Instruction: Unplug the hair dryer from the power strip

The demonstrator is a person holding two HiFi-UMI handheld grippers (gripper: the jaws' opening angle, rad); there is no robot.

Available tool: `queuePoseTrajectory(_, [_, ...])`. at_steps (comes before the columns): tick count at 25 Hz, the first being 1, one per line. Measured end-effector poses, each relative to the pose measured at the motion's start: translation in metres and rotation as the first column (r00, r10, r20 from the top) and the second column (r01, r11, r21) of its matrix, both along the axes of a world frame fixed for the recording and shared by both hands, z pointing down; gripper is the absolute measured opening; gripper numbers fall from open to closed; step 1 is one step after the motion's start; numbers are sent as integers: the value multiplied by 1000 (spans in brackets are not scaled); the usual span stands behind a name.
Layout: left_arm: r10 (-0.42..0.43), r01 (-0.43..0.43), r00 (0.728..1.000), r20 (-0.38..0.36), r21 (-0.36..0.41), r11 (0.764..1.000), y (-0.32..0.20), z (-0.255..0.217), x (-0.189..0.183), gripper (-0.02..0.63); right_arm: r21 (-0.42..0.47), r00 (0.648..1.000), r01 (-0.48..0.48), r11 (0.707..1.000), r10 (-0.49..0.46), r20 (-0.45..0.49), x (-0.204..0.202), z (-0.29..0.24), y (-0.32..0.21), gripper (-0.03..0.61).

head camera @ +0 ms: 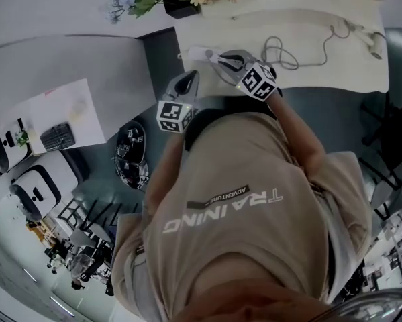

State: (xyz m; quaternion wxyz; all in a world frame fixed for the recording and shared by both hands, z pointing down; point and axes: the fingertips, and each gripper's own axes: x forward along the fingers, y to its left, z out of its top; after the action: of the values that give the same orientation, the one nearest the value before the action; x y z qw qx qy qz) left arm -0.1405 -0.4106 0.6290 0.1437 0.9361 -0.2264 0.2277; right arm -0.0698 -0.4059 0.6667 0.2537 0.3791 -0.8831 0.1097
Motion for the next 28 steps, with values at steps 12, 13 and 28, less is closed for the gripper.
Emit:
queuePoseTrajectory(12, [90,-82,992,85,-87,993,-63,65,14,6,11,981,138,990,-135,-140,-25,24,-28,100])
queuePoseTrajectory(13, [108,-99,991,84,-99,990,-61,69,15,6,12,981,129,992,-126,-147,-26,25,-27,101])
queuePoseTrajectory(28, [249,-238,967,57,-155,959,-58,77,13,6,-8,976,89,996,-88,-199,-44,24,-38,86])
